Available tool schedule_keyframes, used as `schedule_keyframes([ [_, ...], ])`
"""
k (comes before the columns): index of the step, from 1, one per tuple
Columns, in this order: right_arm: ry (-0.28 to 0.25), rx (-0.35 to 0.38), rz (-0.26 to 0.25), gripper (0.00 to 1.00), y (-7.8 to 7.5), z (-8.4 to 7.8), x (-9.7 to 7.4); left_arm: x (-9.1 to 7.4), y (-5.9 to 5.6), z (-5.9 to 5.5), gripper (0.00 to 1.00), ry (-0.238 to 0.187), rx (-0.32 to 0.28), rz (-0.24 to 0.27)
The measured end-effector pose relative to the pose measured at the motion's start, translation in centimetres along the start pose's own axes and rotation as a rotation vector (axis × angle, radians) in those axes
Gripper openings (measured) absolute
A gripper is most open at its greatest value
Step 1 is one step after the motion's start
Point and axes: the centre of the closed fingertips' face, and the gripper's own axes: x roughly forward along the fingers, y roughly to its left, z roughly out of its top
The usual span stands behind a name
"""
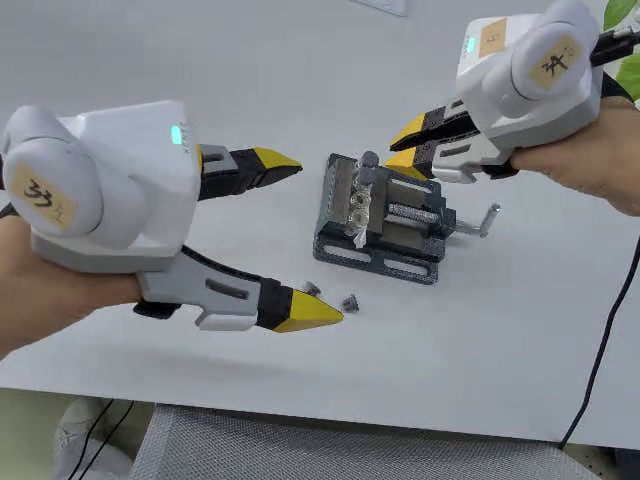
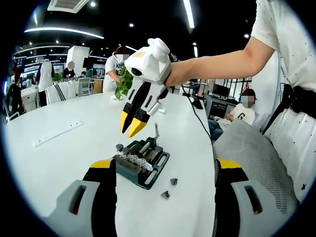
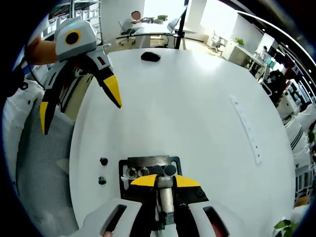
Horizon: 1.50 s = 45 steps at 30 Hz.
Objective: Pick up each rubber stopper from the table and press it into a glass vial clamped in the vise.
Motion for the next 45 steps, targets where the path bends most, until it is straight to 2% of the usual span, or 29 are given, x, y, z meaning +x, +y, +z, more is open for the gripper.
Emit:
schedule_keyframes([
  [2,-0.022,0.021,-0.009,0.09,-0.1,-0.2,-0.3,-0.1,0.1,0.1,0.83,0.003,0.0,0.004],
  [5,-0.051,0.051,-0.027,0.15,0.3,-0.2,-1.1,-0.4,0.3,0.2,0.86,0.013,0.01,0.015],
  [15,-0.156,0.129,-0.063,0.24,1.6,-1.2,-3.2,-2.0,1.1,0.2,0.92,0.059,0.035,0.058],
  [20,-0.22,0.181,-0.072,0.32,2.3,-1.7,-4.1,-2.5,1.0,0.0,0.95,0.082,0.044,0.069],
  [24,-0.271,0.214,-0.079,0.38,2.9,-2.3,-4.8,-2.7,1.1,0.1,0.98,0.085,0.043,0.083],
  [31,-0.317,0.266,-0.099,0.44,4.3,-3.8,-5.9,-2.9,0.6,-0.4,0.99,0.119,0.053,0.087],
  [33,-0.316,0.276,-0.104,0.46,4.7,-4.4,-6.2,-2.9,0.4,-0.5,0.99,0.131,0.055,0.089],
  [36,-0.332,0.299,-0.111,0.48,5.3,-4.9,-6.6,-3.0,0.1,-0.6,0.99,0.134,0.057,0.089],
  [45,-0.362,0.308,-0.093,0.67,8.5,-6.4,-6.8,-3.5,-0.3,-1.3,0.99,0.159,0.057,0.086],
])
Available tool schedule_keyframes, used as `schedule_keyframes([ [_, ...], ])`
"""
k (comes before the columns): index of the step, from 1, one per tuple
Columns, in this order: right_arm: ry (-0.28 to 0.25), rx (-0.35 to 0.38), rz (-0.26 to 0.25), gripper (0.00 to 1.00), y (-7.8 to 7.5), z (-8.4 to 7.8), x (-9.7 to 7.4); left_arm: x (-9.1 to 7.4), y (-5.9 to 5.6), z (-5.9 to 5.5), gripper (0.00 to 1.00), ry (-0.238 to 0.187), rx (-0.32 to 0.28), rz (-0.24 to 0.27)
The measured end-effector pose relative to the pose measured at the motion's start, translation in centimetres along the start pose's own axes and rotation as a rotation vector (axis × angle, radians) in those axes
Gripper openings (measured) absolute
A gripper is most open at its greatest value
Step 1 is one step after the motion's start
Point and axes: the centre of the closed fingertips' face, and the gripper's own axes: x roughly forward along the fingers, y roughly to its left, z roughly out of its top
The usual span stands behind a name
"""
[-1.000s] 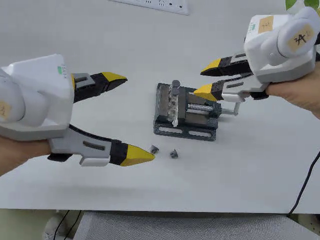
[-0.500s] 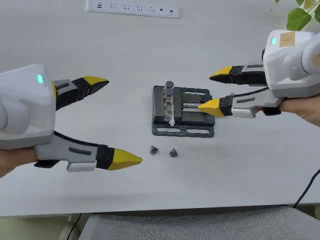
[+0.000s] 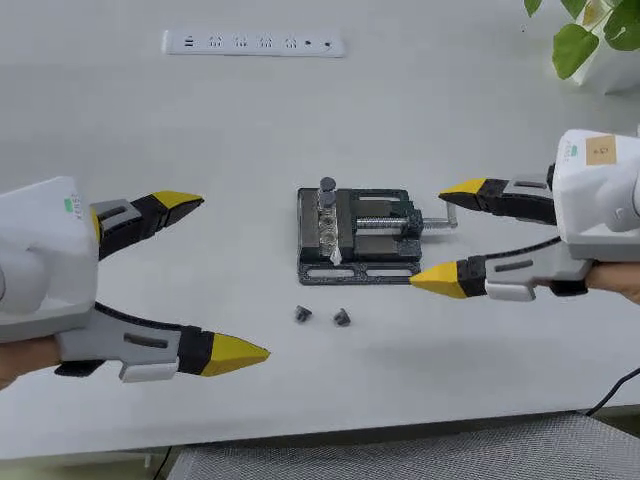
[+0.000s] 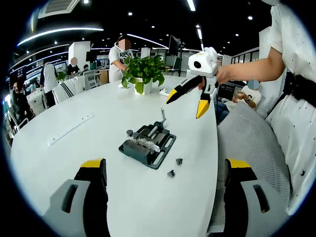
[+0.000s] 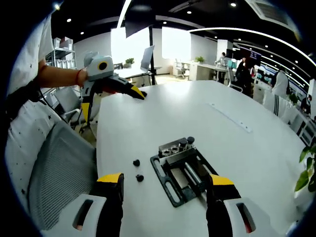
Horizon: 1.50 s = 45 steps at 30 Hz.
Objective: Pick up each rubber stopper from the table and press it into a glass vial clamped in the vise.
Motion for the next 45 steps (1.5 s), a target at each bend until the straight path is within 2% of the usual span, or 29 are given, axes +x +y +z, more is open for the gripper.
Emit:
schedule_keyframes([
  [9,0.013,0.04,0.004,0.67,1.8,-2.5,0.0,-0.5,0.1,-0.6,0.99,0.011,-0.002,0.018],
  [20,0.022,0.106,0.002,0.64,3.6,-5.2,1.5,-0.7,-0.1,-1.4,0.99,0.02,-0.01,0.017],
  [25,0.02,0.121,0.008,0.59,4.6,-5.4,2.6,-0.8,-0.1,-1.7,0.99,0.019,-0.018,0.017],
  [31,0.032,0.127,0.024,0.49,5.5,-5.6,4.4,-0.9,-0.1,-2.0,0.99,0.02,-0.025,0.017],
  [38,0.033,0.122,0.034,0.32,5.8,-5.1,6.7,-0.9,-0.1,-2.2,0.99,0.017,-0.033,0.02],
  [45,0.044,0.12,0.048,0.23,5.8,-4.8,8.4,-0.9,-0.1,-2.2,0.99,0.014,-0.039,0.021],
])
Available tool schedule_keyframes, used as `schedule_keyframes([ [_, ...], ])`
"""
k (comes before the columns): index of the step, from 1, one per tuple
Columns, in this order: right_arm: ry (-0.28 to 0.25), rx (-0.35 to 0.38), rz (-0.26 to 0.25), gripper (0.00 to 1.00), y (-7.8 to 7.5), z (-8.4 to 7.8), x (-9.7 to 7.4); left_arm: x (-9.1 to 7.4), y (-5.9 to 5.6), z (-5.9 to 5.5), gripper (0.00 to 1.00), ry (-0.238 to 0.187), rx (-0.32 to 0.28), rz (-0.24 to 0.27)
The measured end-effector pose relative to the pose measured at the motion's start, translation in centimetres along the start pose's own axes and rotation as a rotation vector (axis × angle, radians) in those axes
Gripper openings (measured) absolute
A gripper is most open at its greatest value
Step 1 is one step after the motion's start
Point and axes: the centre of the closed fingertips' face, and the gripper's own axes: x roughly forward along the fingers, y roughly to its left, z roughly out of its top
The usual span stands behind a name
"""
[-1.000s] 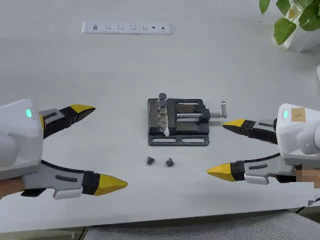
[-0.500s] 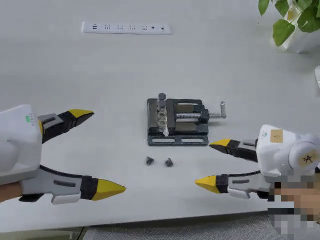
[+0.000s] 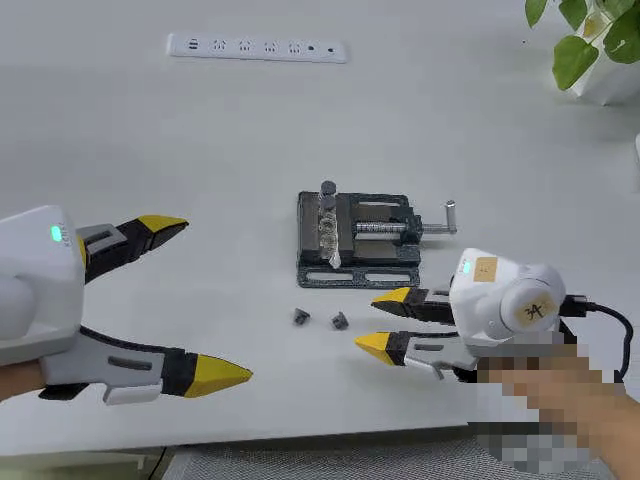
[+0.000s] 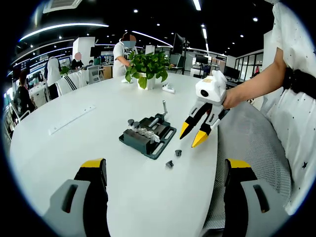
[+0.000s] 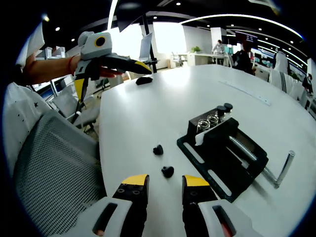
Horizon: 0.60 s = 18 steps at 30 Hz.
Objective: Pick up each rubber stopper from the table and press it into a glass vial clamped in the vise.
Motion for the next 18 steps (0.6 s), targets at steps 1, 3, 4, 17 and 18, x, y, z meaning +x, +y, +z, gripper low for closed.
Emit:
schedule_keyframes([
  [1,0.001,-0.004,0.004,0.22,0.1,0.1,0.2,0.0,0.0,0.0,0.99,-0.001,0.0,0.0],
  [3,0.009,-0.027,0.013,0.22,0.1,0.1,0.5,0.0,0.0,0.0,0.99,0.001,-0.001,0.0],
  [4,0.013,-0.034,0.016,0.22,0.0,0.0,0.6,0.0,0.0,0.0,0.99,0.0,-0.002,0.0],
  [17,0.097,-0.242,0.141,0.23,-0.9,-0.5,1.8,0.2,-0.1,-0.1,0.99,0.004,-0.011,0.001],
  [18,0.098,-0.258,0.16,0.22,-1.0,-0.4,1.9,0.3,-0.1,-0.2,0.99,0.005,-0.012,0.001],
])
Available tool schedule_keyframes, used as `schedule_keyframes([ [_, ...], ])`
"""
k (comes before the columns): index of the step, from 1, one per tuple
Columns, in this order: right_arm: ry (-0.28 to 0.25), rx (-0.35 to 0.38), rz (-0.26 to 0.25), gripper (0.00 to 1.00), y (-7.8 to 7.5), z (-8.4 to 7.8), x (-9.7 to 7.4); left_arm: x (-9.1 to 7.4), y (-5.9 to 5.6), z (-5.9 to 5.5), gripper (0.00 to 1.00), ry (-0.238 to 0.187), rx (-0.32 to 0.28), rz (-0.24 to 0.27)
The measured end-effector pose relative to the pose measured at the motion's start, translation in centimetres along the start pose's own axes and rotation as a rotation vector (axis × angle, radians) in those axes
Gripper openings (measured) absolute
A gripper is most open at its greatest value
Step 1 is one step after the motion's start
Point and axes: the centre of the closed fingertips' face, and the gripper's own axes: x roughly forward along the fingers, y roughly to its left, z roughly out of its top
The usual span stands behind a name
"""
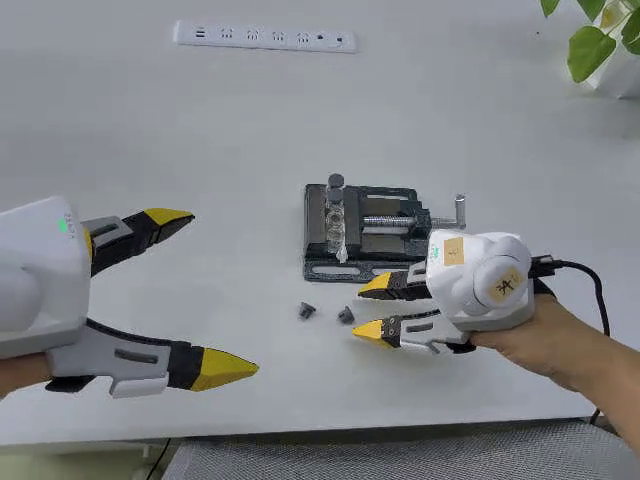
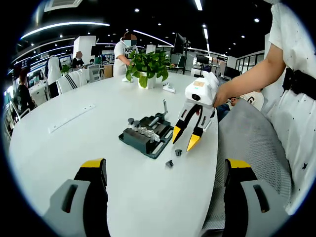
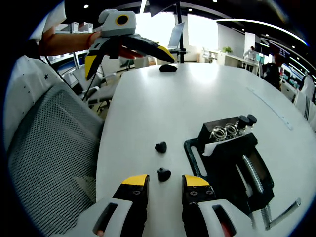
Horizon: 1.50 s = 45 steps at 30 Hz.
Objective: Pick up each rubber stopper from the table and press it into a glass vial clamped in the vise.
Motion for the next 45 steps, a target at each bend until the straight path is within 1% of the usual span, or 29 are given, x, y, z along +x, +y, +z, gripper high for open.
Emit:
schedule_keyframes([
  [2,0.002,-0.021,0.017,0.19,-0.1,0.3,0.0,0.0,0.0,-0.1,0.99,0.003,-0.002,0.002],
  [4,-0.009,-0.029,0.048,0.19,0.2,0.8,0.0,0.1,0.0,0.0,0.99,0.002,-0.004,0.003],
  [6,-0.007,-0.052,0.066,0.16,0.1,0.9,0.1,0.1,0.1,0.0,0.99,0.004,-0.004,0.004],
  [8,-0.009,-0.059,0.086,0.16,0.2,1.2,0.2,0.1,0.1,-0.1,0.99,0.006,-0.006,0.006],
  [9,-0.001,-0.072,0.093,0.15,0.3,1.1,0.3,0.1,0.1,-0.1,0.99,0.007,-0.006,0.006],
  [10,0.007,-0.074,0.108,0.15,0.4,1.0,0.4,0.1,0.2,0.0,0.99,0.006,-0.006,0.007],
  [14,0.03,-0.094,0.139,0.15,0.6,0.5,0.6,-0.1,0.3,0.0,0.99,0.006,-0.009,0.012],
  [18,0.045,-0.104,0.147,0.15,0.6,0.1,0.9,-0.2,0.4,-0.1,0.99,0.008,-0.012,0.016],
  [22,0.043,-0.106,0.151,0.14,0.6,0.1,1.1,-0.2,0.4,-0.2,0.99,0.011,-0.017,0.019],
  [25,0.047,-0.113,0.16,0.1,0.7,0.0,1.2,-0.1,0.4,-0.2,0.99,0.012,-0.018,0.018],
  [30,0.044,-0.111,0.159,0.08,0.7,0.0,1.2,0.0,0.5,-0.1,0.98,0.013,-0.017,0.02],
  [45,0.039,-0.088,0.15,0.07,0.6,-0.2,1.2,0.1,0.4,0.0,0.98,0.012,-0.014,0.015],
])
